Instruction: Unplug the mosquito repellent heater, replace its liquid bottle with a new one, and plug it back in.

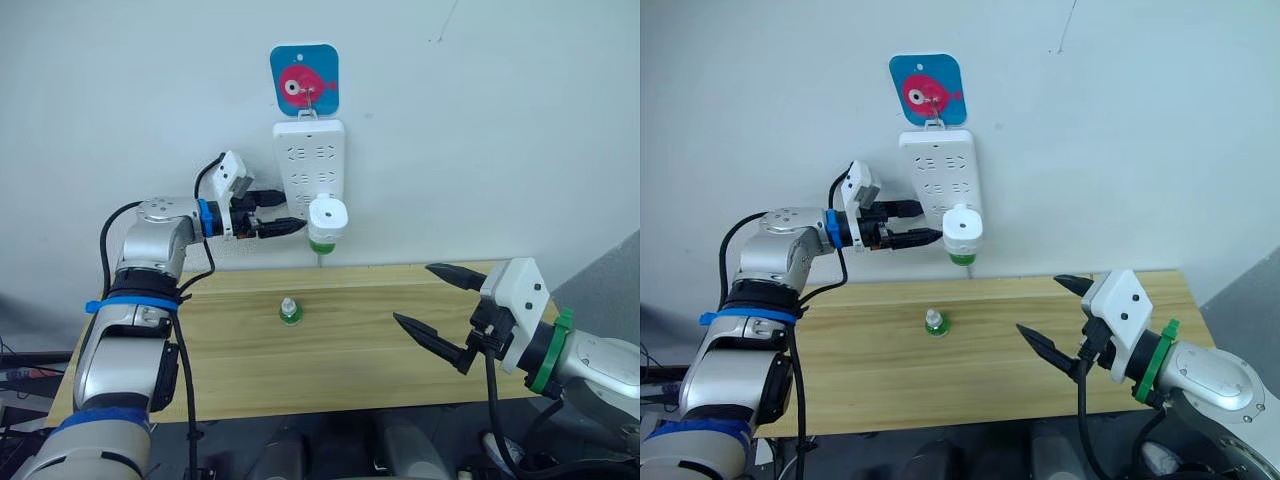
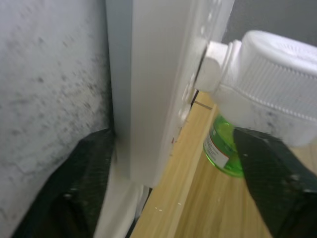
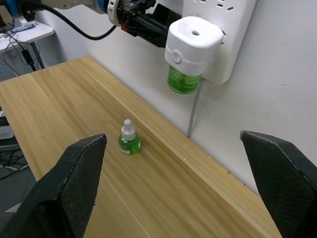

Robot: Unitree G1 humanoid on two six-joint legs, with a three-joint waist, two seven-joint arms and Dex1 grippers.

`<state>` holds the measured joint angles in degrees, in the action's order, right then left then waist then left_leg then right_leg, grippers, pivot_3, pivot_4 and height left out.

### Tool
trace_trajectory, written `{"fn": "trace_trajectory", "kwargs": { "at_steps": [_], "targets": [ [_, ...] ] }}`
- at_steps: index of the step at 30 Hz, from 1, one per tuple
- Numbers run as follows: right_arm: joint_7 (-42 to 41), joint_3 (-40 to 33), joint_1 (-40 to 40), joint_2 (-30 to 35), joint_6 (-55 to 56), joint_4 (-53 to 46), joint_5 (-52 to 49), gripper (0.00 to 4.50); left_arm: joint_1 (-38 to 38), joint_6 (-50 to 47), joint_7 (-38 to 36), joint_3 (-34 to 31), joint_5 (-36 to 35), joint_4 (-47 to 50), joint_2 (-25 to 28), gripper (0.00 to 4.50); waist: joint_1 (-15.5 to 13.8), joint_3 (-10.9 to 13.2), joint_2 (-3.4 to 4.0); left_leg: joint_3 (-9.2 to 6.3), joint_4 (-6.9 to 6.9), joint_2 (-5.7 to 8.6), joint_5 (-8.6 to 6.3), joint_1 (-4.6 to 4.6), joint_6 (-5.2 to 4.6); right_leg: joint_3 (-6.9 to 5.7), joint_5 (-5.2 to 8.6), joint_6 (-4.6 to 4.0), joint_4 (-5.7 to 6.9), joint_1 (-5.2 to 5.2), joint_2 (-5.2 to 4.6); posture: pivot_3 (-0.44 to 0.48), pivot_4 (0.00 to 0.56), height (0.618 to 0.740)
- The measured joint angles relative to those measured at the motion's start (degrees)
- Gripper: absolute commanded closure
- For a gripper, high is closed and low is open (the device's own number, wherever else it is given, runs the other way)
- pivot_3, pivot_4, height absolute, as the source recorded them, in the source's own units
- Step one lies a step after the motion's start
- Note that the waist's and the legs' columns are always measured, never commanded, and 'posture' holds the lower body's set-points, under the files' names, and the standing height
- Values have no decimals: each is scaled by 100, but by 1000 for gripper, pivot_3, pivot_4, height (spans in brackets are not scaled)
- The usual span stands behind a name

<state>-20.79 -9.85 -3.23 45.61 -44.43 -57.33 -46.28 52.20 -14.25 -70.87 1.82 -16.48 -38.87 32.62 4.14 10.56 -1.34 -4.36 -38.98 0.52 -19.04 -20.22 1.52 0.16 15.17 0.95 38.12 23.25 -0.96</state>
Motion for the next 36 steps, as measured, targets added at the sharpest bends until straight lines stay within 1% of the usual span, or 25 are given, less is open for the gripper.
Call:
{"fn": "trace_trajectory", "kwargs": {
  "at_steps": [5, 6, 11, 14, 17, 19, 20, 23, 24, 26, 28, 31, 36],
  "targets": [
    [0, -1, 41, 39, -9, 0, -13, 0, 59, 98, -22, -1, 6, -17, -117, 3015, -7, 0, 0, -26, -8, 4, 1, -20, 1, -33, 0, 0, -2, 2, -10, -206, 158, 740],
    [0, -4, 44, 55, -13, 0, -17, 0, 61, 121, -125, 11, 16, -15, -136, 3180, -10, 0, 0, -29, -9, 6, 1, -22, 2, -42, 0, 0, 0, 2, -11, -206, 158, 740],
    [9, -6, 46, 60, -16, 0, -50, 0, 94, 121, -126, 10, 84, -33, -146, 3191, -7, 0, 0, -34, -17, 5, 3, -26, 2, -58, -1, -1, 5, 3, -12, -204, 158, 740],
    [179, -3, 106, -38, -45, 0, -127, 0, 93, 59, -122, 9, 83, -2, -155, 3191, -5, 0, 0, -36, -21, 5, 3, -27, 2, -59, -1, -1, 7, 3, -12, -204, 158, 740],
    [609, 159, 484, -309, -160, 15, -125, 0, 93, -20, -103, 7, 83, 46, -163, 3191, 6, 0, 0, -42, -34, 5, 4, -37, 3, -58, -1, -1, 12, 5, -12, -204, 158, 740],
    [1015, 563, 866, -453, -367, 54, 193, 0, 90, -55, -82, 1, 83, 82, -156, 3191, 15, 0, 1, -50, -67, 5, 4, -57, 4, -58, -1, -1, 41, 24, -13, -207, 159, 740],
    [1250, 823, 1072, -591, -480, 136, 410, 0, 73, -72, -65, -3, 83, 118, -143, 3191, 23, 0, 0, -50, -81, 6, 3, -67, 4, -56, -1, -1, 55, 35, -15, -207, 159, 740],
    [2105, 1637, 1756, -1361, -817, 577, 1176, 0, 28, -161, 24, -7, 83, 286, -140, 3191, 58, 1, 2, -44, -93, 9, 6, -68, 8, -45, -1, -1, 85, 49, -19, -208, 159, 740],
    [2189, 1725, 1824, -1439, -862, 633, 1258, 0, 28, -166, 33, -6, 83, 299, -147, 3191, 61, 1, 2, -43, -94, 7, 7, -67, 9, -45, -1, -1, 86, 50, -18, -208, 159, 740],
    [2558, 2174, 2244, -1950, -1029, 968, 1712, 0, -28, -200, 54, -33, 82, 386, -134, 3191, 103, 1, 3, -38, -93, 3, 11, -65, 15, -42, -3, -5, 91, 55, -14, -208, 159, 740],
    [2802, 2460, 2483, -2404, -1104, 1224, 1991, 0, -48, -246, 75, -33, 79, 473, -159, 3192, 107, 2, 4, -39, -92, 2, 12, -69, 18, -42, -3, -5, 97, 64, -12, -200, 157, 740],
    [2973, 2677, 2685, -2943, -1111, 1619, 2342, 0, -65, -267, 76, -39, 79, 544, -152, 3192, 107, 1, 4, -32, -91, 4, 22, -84, 36, -38, -4, -6, 96, 79, -14, -195, 157, 740],
    [2967, 2707, 3002, -3753, -823, 2322, 2743, 0, -76, -267, 75, -42, 80, 558, -149, 3192, 110, 1, 4, -26, -91, 6, 22, -86, 36, -29, -4, -6, 96, 84, -16, -182, 157, 740]
  ]
}}
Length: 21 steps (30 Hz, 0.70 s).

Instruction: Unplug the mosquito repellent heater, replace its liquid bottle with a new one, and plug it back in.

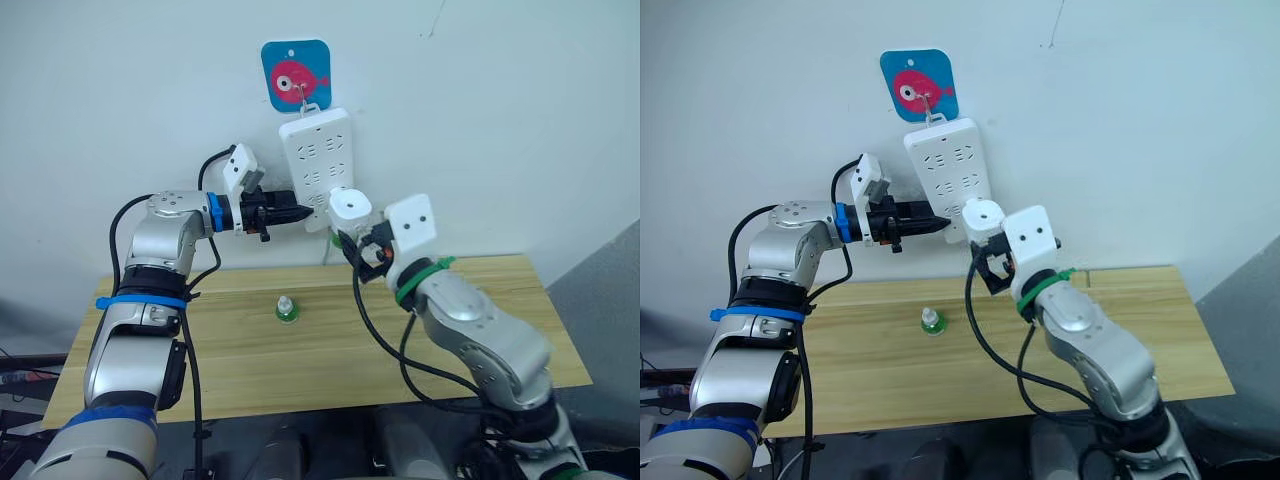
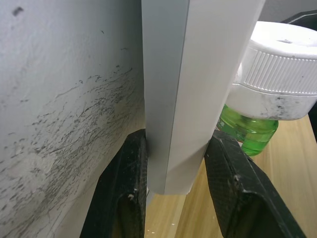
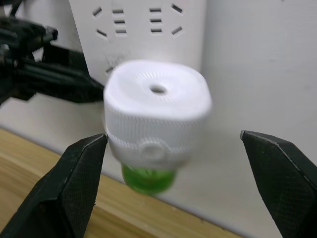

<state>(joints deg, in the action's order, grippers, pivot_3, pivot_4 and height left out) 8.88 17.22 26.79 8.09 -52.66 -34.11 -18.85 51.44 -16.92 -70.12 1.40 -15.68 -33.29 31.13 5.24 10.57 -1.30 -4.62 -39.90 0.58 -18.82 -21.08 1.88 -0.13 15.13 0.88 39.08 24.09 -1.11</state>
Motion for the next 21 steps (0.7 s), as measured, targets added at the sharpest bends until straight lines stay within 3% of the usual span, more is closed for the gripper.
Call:
{"fn": "trace_trajectory", "kwargs": {
  "at_steps": [8, 11, 14, 21],
  "targets": [
    [-142, -30, 216, -553, 358, 551, 372, 0, -95, -2, 69, -60, 0, 129, 23, 3192, 23, -1, 1, 1, 2, -1, 0, 1, 0, 2, 0, 0, 3, 2, 0, -174, 157, 740],
    [-236, -42, 216, -720, 399, 677, 426, 543, -109, -5, 76, -78, 0, 130, 33, 3192, 42, -1, 1, 1, 2, -1, 0, 1, 0, 3, -1, 0, 5, 3, 0, -167, 157, 740],
    [-269, -101, 215, -833, 405, 722, 441, 1509, -110, -11, 83, -79, 1, 135, 41, 3192, 45, -1, 1, 2, 1, -1, 0, 1, 0, 4, -1, 0, 7, 3, 0, -168, 157, 740],
    [-392, -227, 208, -938, 393, 752, 447, 1555, -111, -13, 96, -80, 3, 136, 51, 3192, 50, -1, 2, 2, 0, -1, 0, 2, 0, 6, -1, 0, 13, 5, 0, -171, 158, 740]
  ]
}}
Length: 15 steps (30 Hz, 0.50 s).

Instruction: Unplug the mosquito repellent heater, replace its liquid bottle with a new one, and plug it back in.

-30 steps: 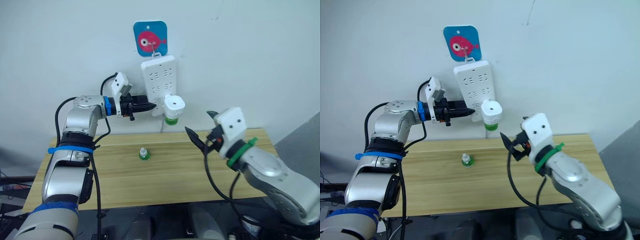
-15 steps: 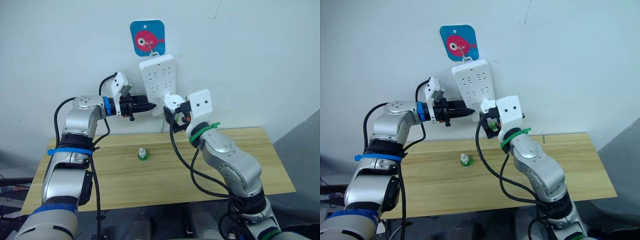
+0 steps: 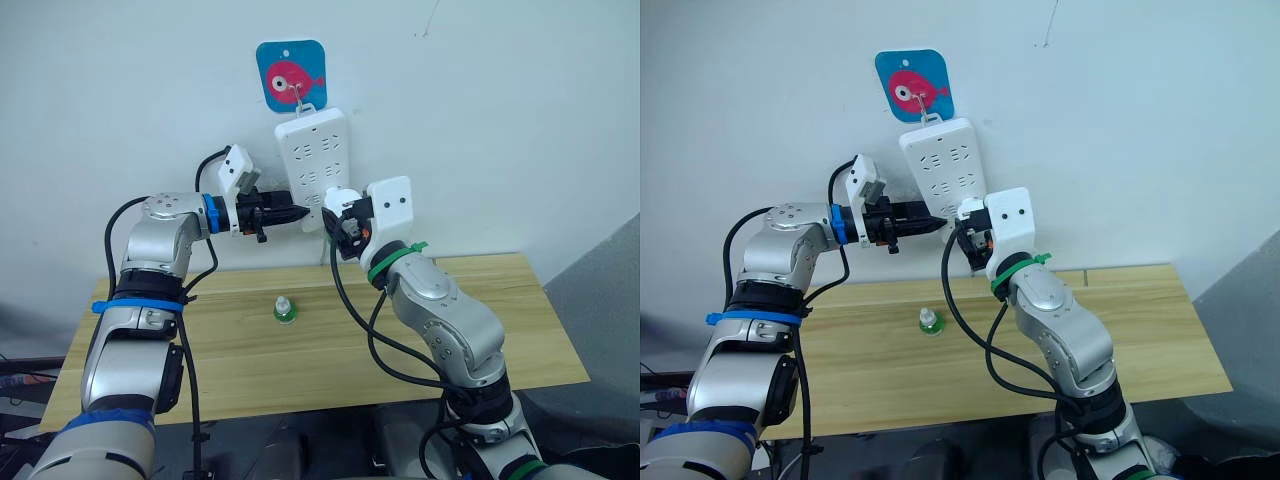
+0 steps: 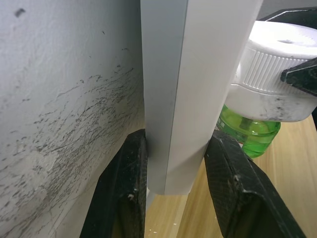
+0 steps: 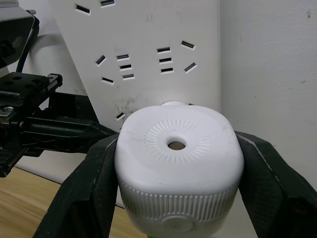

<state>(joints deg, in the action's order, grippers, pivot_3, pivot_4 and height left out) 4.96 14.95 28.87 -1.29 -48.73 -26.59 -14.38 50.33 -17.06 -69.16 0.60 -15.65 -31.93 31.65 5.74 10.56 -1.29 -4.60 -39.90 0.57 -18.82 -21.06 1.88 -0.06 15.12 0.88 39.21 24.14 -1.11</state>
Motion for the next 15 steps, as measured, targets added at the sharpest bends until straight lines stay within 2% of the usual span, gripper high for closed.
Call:
{"fn": "trace_trajectory", "kwargs": {
  "at_steps": [5, 15],
  "targets": [
    [-62, -83, -15, 22, -283, -210, -25, 1555, 1, 41, -10, 16, 20, 1, -17, 3192, -1, 0, 0, -2, 1, 1, 0, -1, 0, -1, 0, 0, -1, 0, -1, -178, 162, 740],
    [-387, -566, -386, 357, -1698, -1847, -500, 1555, 5, 283, 92, 20, 120, -185, 5, 3194, 40, 0, 1, 1, -3, 1, -6, 15, -15, 3, -3, -3, 20, -5, -2, -182, 165, 740]
  ]
}}
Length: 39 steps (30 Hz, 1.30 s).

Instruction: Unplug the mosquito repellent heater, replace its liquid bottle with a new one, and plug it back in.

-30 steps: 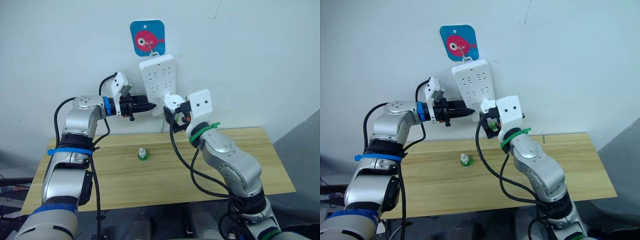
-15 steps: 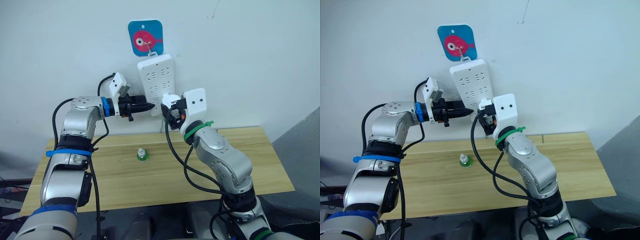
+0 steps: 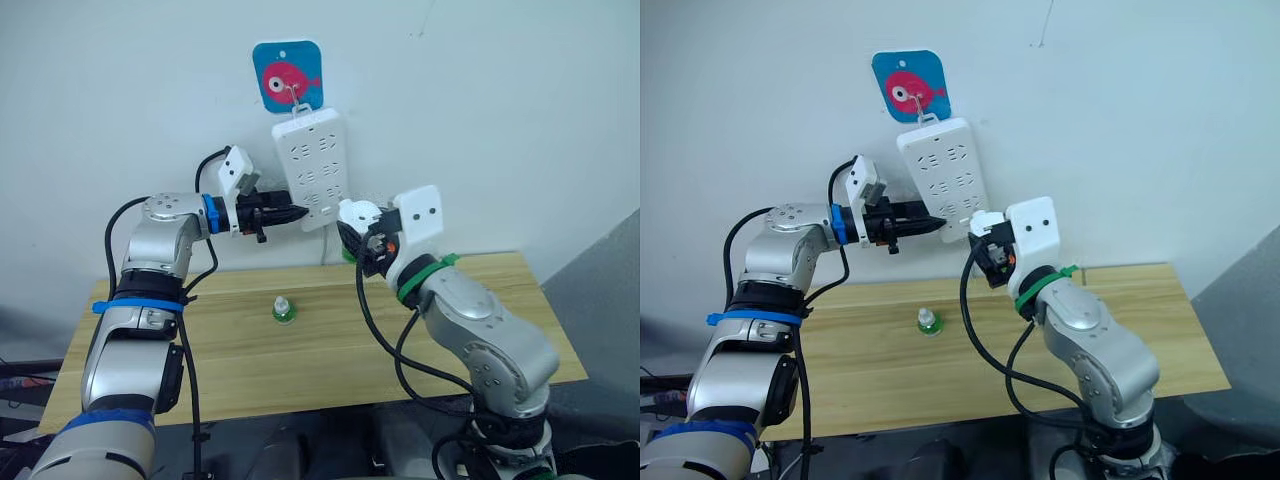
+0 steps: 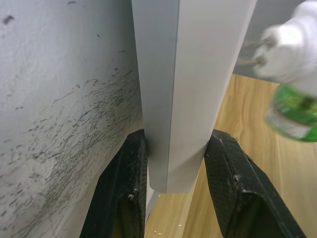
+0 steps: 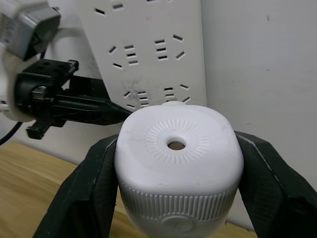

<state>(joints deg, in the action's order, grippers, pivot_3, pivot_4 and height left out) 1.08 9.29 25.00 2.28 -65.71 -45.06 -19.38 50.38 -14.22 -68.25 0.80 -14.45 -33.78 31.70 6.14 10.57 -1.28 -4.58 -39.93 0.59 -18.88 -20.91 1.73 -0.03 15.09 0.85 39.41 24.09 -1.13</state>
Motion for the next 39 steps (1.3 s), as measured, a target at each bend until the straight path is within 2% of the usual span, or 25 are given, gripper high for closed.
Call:
{"fn": "trace_trajectory", "kwargs": {
  "at_steps": [3, 5, 10, 14, 20, 23, 29, 34, 37, 39],
  "targets": [
    [-122, -204, 0, 91, -216, -127, -98, 1555, 0, 18, 22, -3, 23, -26, 25, 3194, 14, 0, 0, -1, -1, -1, 8, 7, 7, 1, -1, -3, 18, 0, 5, -182, 165, 740],
    [-190, -347, -3, 150, -273, -132, -142, 1555, 0, -16, 15, -6, 11, -26, 72, 2458, 30, 0, 0, 0, -1, -1, 9, 10, 7, 2, -1, -3, 25, 1, 6, -182, 165, 740],
    [-276, -703, -2, 240, -370, -138, -228, 1555, -18, 124, 126, -20, 123, -70, 279, 1070, 64, 0, 0, -2, 1, -5, 10, 10, 8, 2, -1, -3, 41, 10, 8, -179, 159, 740],
    [-328, -937, -1, 230, -379, -141, -265, 1555, -351, 362, -28, -22, 127, 141, 516, 8, 128, 0, 1, 1, 4, -6, 10, 9, 8, 9, -1, -3, 39, 14, 8, -184, 157, 740],
    [-348, -1290, -27, 199, -380, -229, -353, 1555, -1073, 288, 22, -255, 38, 977, 862, 0, 180, 1, 2, 5, 4, -6, 10, 7, 8, 19, -1, -2, 35, 15, 7, -179, 156, 740],
    [-395, -1507, -99, 71, -398, -344, -563, 1555, -1762, 33, 278, -537, -152, 1905, 952, 0, 187, 2, 4, 9, 10, -8, 9, 7, 9, 27, -1, -2, 29, 17, 7, -163, 157, 740],
    [-327, -2390, -151, -578, -611, -531, -1191, 1555, -3424, -818, 840, -1166, -739, 3888, 1030, 0, 158, 5, 8, 15, 19, -11, 8, 6, 9, 36, -1, -2, 23, 20, 7, -142, 160, 740],
    [-171, -2911, -188, -901, -729, -585, -1663, 1555, -3976, -1172, 1001, -1537, -1019, 4644, 1285, 0, 46, 15, 26, 20, 17, -9, 9, 13, 10, 38, -1, -2, 20, 14, 7, -118, 163, 740],
    [68, -3084, -184, -1061, -756, -587, -1938, 1555, -4044, -1353, 990, -1330, -1261, 5087, 1240, 0, -36, 18, 29, 22, 17, -8, 9, 12, 10, 39, -1, -2, 15, 13, 8, -122, 164, 740],
    [394, -3199, -185, -1099, -759, -587, -2166, 1555, -3765, -1538, 1033, -1098, -1448, 5243, 1043, 0, -115, 18, 31, 21, 15, -5, 9, 10, 10, 38, -1, -2, 9, 9, 7, -127, 165, 740]
  ]
}}
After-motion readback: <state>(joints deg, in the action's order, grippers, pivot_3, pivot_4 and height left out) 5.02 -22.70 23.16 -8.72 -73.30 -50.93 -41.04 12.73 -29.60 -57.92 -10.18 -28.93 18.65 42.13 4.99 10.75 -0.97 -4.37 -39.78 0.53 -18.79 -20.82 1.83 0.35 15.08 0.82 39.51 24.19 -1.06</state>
